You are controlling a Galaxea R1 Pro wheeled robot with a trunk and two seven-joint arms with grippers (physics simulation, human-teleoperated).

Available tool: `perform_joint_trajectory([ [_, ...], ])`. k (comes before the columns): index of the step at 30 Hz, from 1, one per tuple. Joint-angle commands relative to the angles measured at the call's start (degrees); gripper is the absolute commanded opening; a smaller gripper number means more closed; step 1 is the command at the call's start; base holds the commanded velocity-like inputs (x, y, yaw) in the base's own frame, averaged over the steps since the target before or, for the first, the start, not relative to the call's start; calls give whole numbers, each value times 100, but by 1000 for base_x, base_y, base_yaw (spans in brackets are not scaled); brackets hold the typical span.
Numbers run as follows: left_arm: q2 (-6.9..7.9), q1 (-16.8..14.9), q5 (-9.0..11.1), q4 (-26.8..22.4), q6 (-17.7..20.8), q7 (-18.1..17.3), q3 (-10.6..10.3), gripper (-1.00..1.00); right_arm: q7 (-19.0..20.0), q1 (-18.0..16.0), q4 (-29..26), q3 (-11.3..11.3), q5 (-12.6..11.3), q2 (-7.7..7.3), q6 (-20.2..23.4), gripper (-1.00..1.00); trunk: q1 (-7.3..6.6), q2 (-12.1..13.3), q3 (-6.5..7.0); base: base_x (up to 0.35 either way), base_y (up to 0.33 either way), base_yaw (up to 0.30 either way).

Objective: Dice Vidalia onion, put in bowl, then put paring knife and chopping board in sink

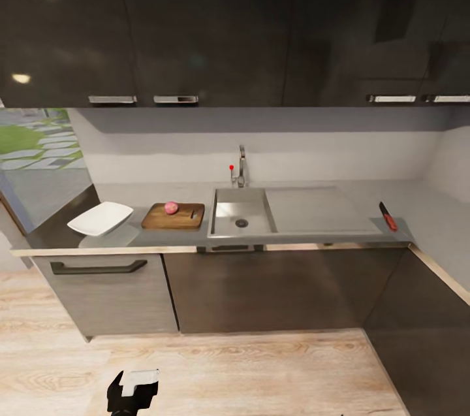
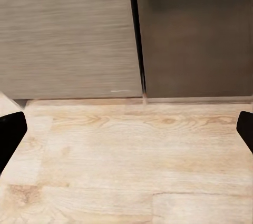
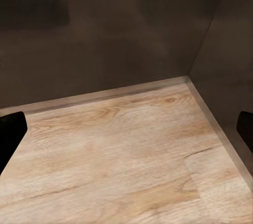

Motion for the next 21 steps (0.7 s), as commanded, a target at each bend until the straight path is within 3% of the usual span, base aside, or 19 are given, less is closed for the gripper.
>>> perform_joint_trajectory([
  [1, -2, -11, 17, 22, -32, 25, -49, 100, -1, -7, 6, -49, 58, -2, -20, 100, 4, -12, -3, 0, 0, 0],
  [21, -2, -11, 17, 22, -26, 25, -49, 100, -4, -7, 6, -57, 58, -5, -20, 100, 4, -12, 158, 0, 0, 0],
])
